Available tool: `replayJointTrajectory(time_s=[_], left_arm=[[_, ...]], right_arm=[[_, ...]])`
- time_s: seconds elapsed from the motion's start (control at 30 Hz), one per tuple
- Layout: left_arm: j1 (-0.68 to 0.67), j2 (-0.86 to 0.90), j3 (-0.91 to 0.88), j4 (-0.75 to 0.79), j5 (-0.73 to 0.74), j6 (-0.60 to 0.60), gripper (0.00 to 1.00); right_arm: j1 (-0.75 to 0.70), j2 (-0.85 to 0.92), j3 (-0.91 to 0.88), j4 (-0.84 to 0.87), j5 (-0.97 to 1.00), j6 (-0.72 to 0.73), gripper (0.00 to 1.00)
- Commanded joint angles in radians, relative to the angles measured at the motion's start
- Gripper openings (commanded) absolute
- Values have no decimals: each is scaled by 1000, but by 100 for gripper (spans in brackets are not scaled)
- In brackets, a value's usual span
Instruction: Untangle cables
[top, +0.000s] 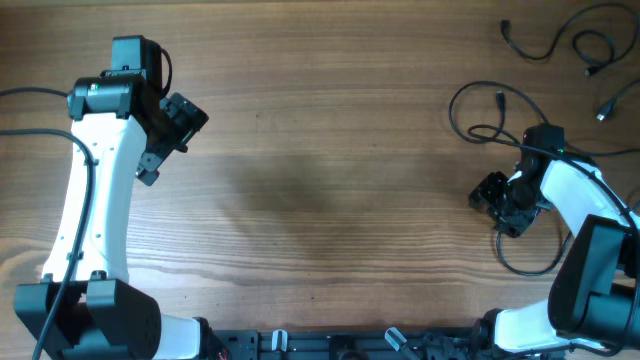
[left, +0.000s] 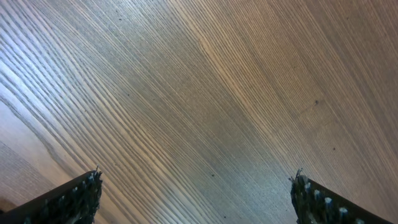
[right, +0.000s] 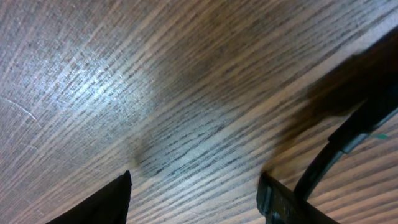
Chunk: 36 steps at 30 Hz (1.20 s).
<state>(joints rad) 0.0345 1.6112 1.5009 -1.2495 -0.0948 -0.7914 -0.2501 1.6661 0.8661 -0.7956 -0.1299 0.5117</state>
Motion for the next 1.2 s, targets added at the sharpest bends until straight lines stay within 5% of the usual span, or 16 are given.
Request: replayJointTrajectory(time_s=[0.0,0.07,0.23,0.4,0.47,0.5,0.57,0.6,0.87,1.07,1.1,1.17], left_arm=[[-5,7,4,1,1,2,100],[-5,7,4,1,1,2,100],[-5,7,4,1,1,2,100],[-5,7,4,0,0,2,100],[-5,7,4,1,0,2,100],[-5,7,4,1,0,2,99],[-5,7,4,1,0,2,100],[-5,7,4,1,0,2,100],[-5,7,4,1,0,8,100],[-5,7,4,4,0,28,100],[-5,7,4,4,0,28,100],[-5,7,4,4,1,28,100]], right_arm=[[4,-3,6,7,16,0,68],[4,-3,13,25,13,-8,59],[4,-3,13,96,12,-19,4],[4,-4,50,130,-21,-93,4],[4,-4,157,-34,21,-100,11],[4,-4,206,-113,55,-100,23],[4,-4,248,-219,147,-100,80],[4,-3,237,-234,219,-81,96],[4,-3,10,-47,204,-40,95],[4,-3,-74,95,120,-38,41],[4,-3,-74,120,120,-38,18],[4,-3,-66,171,102,-40,4]])
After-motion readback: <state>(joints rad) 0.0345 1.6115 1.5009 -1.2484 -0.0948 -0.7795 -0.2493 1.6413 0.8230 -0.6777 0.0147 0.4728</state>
